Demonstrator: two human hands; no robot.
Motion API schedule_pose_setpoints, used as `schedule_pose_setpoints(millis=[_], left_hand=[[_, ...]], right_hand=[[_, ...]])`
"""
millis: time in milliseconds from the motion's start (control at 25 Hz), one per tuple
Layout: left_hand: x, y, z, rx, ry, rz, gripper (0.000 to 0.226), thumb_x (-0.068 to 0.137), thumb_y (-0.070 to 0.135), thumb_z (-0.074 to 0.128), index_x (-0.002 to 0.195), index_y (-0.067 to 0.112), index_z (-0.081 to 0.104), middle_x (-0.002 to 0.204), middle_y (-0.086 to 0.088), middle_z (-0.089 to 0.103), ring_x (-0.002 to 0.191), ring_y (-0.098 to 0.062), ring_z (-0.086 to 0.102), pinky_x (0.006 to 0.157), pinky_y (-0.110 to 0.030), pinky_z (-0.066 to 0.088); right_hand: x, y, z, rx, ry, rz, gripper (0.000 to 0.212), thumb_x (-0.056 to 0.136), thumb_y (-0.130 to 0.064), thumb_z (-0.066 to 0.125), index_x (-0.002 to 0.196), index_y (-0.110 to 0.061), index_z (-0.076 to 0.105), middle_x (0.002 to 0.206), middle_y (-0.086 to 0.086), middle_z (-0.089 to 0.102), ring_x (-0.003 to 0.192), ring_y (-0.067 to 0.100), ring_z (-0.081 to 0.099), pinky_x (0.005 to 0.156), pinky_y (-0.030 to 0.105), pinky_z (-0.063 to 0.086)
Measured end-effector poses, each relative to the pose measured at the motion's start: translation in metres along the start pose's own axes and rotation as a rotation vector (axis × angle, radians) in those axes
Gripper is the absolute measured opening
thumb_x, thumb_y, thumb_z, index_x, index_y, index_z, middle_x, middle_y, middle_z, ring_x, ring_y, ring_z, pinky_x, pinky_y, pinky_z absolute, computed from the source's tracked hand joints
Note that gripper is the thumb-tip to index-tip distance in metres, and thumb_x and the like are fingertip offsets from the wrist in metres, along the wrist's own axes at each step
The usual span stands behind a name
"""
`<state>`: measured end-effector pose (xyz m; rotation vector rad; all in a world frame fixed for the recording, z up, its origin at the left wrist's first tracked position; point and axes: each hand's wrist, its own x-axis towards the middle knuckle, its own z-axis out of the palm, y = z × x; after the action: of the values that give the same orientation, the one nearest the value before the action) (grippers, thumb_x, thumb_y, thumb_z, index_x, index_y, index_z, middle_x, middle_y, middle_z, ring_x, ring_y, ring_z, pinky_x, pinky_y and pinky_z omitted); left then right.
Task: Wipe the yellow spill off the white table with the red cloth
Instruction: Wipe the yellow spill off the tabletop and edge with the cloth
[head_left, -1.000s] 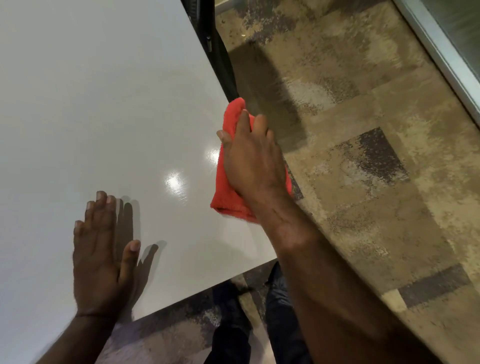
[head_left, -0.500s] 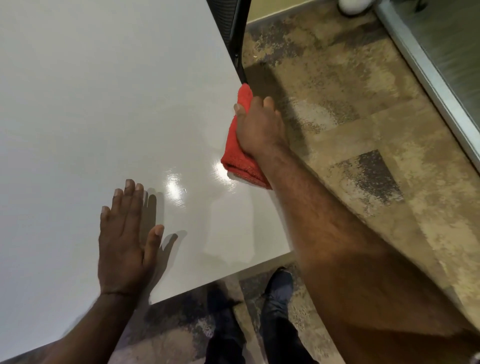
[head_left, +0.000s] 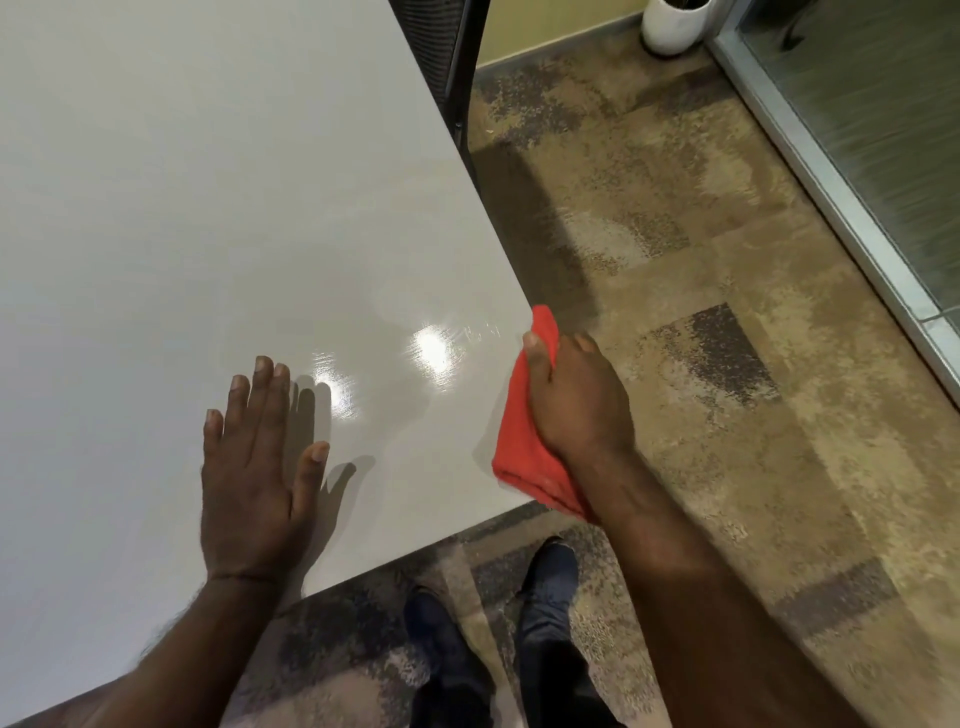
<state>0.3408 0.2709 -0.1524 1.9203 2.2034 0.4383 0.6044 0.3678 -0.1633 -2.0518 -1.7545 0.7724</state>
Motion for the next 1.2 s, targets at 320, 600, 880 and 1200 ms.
schedule_pose_setpoints(millis=[320,600,880,1200], left_hand=[[0.000,-0.002,-0.001,-0.016,-0.036,0.019,0.067,0.100,0.056,0.016,0.156,0.020,0.014,0.163,0.002,0.016,0.153,-0.022,0.015,0.123,-0.033,0.002],[0.002,-0.002,-0.001,-0.005,-0.035,0.041,0.067,0.102,0.054,0.016,0.155,0.016,0.020,0.162,-0.002,0.023,0.152,-0.022,0.016,0.124,-0.033,0.003],[0.003,-0.002,-0.001,-0.018,-0.022,0.037,0.064,0.102,0.054,0.017,0.157,0.022,0.014,0.162,0.001,0.022,0.152,-0.020,0.015,0.124,-0.036,0.005],[0.003,-0.002,-0.001,-0.027,-0.018,0.018,0.067,0.101,0.055,0.018,0.155,0.015,0.022,0.163,0.000,0.022,0.153,-0.022,0.015,0.123,-0.041,0.009]], right_hand=[[-0.043,0.006,-0.002,-0.112,0.069,0.067,0.056,0.096,-0.050,0.021,0.126,-0.014,0.050,0.118,0.005,0.052,0.104,0.024,0.049,0.082,0.039,0.046],[0.056,-0.037,0.008,-0.037,-0.001,-0.045,0.046,0.101,-0.043,0.033,0.130,-0.010,0.048,0.126,0.012,0.048,0.114,0.033,0.048,0.091,0.041,0.041],[0.143,-0.078,0.018,-0.031,-0.083,-0.188,0.055,0.101,-0.044,0.032,0.152,-0.022,0.025,0.145,0.012,0.032,0.125,0.034,0.038,0.104,0.044,0.035],[0.145,-0.109,0.036,-0.527,0.061,-0.390,0.059,0.100,-0.046,0.033,0.150,-0.016,0.025,0.151,0.008,0.031,0.132,0.037,0.031,0.107,0.052,0.028]])
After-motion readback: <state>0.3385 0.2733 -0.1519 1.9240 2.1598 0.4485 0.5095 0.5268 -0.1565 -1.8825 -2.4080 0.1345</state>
